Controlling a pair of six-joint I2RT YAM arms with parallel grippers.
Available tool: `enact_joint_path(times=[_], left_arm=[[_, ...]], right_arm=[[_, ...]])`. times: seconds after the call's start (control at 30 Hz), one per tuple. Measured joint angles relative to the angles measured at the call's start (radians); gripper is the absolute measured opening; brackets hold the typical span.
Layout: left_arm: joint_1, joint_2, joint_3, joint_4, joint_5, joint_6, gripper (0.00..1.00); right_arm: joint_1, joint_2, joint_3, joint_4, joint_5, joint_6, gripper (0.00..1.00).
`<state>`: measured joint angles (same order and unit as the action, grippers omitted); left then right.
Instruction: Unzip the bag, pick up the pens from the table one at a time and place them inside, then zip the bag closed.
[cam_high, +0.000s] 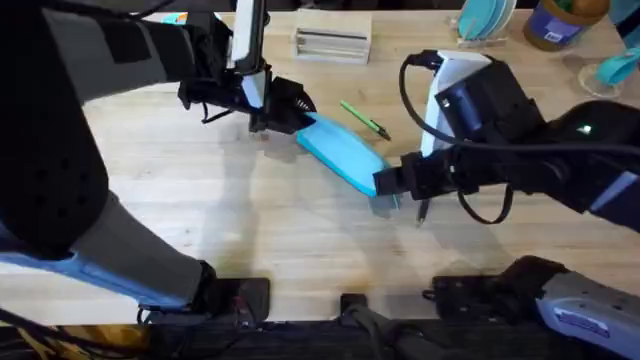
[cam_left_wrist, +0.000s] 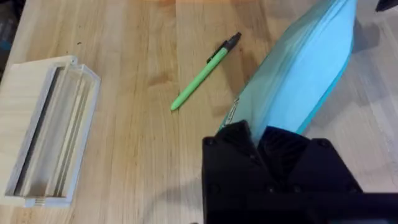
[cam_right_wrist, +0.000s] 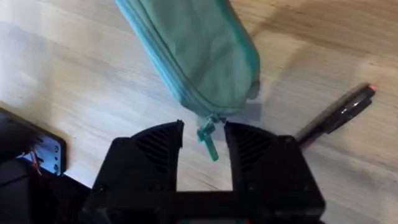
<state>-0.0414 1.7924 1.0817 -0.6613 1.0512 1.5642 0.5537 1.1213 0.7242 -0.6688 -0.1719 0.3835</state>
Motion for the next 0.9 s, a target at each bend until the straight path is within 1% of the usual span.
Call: enact_joint_path(times=[0.03,0.13,0.33,0.37,0.5,0.57,0.77,0.9], left_arm=[[0.000,0.000,0.000,0.000,0.000,0.000,0.042],[0.000,0.000,0.000,0.000,0.000,0.000,0.042],[0.000,0.000,0.000,0.000,0.000,0.000,0.042],[0.000,0.000,0.000,0.000,0.000,0.000,0.042],[0.000,0.000,0.000,0.000,0.000,0.000,0.042],[0.000,0.000,0.000,0.000,0.000,0.000,0.042],[0.000,0.000,0.000,0.000,0.000,0.000,0.042],[0.000,0.000,0.000,0.000,0.000,0.000,0.042]], right_arm=[[0.000,0.000,0.000,-0.023,0.000,0.003,0.349],[0.000,0.000,0.000,-0.023,0.000,0.003,0.307],[0.000,0.000,0.000,-0.013,0.000,0.003,0.286],[0.000,0.000,0.000,-0.012,0.000,0.003,0.264],[0.000,0.000,0.000,-0.013,0.000,0.006,0.055],[0.000,0.000,0.000,-0.015,0.000,0.006,0.037],[0.000,-0.001,0.003,-0.021,0.000,0.006,0.034],[0.000,-0.027,0.060,-0.052,0.000,0.003,0.034]])
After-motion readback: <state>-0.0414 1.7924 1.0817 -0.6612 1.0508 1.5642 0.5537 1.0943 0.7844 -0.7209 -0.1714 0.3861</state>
